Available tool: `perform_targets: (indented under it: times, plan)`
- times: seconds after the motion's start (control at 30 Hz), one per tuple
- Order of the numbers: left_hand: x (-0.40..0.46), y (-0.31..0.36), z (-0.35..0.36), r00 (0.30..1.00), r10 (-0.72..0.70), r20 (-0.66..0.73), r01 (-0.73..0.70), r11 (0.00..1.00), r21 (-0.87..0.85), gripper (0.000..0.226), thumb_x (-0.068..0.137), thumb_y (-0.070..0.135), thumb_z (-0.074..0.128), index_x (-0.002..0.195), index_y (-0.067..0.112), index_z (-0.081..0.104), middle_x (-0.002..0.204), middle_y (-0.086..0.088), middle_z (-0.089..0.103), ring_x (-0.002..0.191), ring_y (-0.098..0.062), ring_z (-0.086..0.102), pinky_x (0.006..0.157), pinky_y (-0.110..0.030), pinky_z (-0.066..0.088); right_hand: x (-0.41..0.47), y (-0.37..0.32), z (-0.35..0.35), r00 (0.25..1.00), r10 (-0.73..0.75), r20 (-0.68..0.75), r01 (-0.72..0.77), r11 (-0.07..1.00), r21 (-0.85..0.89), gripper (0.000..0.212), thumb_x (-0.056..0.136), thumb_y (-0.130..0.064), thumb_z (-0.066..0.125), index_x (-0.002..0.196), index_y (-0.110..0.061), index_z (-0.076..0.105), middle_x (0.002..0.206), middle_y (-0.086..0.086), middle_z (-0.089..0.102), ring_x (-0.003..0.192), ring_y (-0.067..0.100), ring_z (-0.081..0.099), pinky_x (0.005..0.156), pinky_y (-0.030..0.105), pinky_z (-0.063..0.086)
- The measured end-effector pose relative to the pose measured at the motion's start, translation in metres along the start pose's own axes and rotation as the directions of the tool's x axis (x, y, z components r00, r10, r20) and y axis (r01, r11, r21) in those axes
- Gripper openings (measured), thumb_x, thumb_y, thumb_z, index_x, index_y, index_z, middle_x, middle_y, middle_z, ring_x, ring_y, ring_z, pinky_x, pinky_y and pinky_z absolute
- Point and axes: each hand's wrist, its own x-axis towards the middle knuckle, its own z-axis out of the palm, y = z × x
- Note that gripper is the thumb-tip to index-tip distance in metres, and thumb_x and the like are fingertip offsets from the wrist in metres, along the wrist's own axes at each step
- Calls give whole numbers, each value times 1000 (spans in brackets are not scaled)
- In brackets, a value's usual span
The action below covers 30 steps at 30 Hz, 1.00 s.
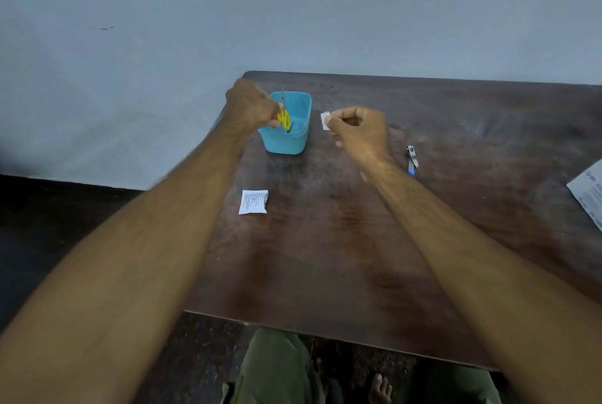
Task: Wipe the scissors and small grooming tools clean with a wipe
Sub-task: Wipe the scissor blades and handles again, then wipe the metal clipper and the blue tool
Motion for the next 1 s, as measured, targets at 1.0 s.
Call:
perform_targets:
  times: [1.0]
  plan:
    - [-17,-9,37,923,343,-173,-264,893,364,16,90,17,59,92,9,72,96,-11,71,87,-27,66,75,-36,55,-22,51,-49,995,71,-64,-69,997,19,16,82,-13,72,70,-24,68,74,-7,70,74,6,65,73,28,53]
